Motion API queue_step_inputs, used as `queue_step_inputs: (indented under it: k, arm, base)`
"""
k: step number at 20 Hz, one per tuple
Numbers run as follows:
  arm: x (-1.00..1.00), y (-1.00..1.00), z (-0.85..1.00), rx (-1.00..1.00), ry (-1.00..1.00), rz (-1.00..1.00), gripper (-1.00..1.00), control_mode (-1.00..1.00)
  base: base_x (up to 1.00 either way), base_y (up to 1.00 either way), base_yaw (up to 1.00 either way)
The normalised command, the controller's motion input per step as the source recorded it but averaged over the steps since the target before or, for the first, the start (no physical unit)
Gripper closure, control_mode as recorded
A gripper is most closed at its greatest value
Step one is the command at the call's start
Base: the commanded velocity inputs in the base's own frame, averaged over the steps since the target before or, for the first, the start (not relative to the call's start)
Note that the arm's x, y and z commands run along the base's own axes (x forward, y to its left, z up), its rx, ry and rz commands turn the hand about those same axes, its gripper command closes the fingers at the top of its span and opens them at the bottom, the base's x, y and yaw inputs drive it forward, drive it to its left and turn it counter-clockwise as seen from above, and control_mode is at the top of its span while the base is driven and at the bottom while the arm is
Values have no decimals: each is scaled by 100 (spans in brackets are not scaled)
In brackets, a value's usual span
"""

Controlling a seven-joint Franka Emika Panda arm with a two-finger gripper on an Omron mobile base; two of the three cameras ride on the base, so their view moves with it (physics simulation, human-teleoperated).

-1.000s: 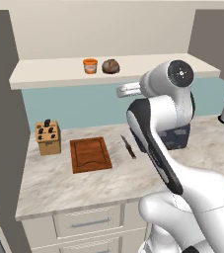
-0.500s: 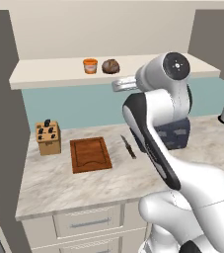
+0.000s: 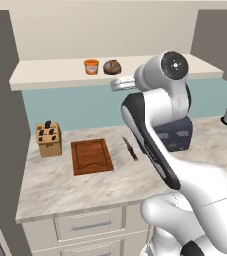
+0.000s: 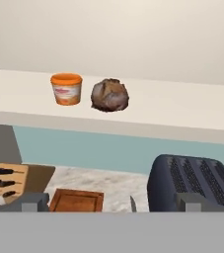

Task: Pick the bread, place it on the cutting board, pick the jam, place it on the counter, and close the cabinet.

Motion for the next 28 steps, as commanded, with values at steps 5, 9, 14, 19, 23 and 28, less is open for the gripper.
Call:
queue_step_inputs:
  k: [5,9,14,19,23,28]
  arm:
    - [23,6,0,0,-3,0,-100,-100]
    - [33,1,0,1,-2,0,-100,-100]
    - [40,0,0,2,-1,0,-100,-100]
    - [42,1,0,0,0,0,-100,-100]
    - [39,0,0,0,0,0,-100,-100]
    - [39,2,0,0,0,0,-100,-100]
  base:
    - [0,0,0]
    - [0,0,0]
    - [0,0,0]
    - [0,0,0]
    - [0,0,0]
    - [0,0,0]
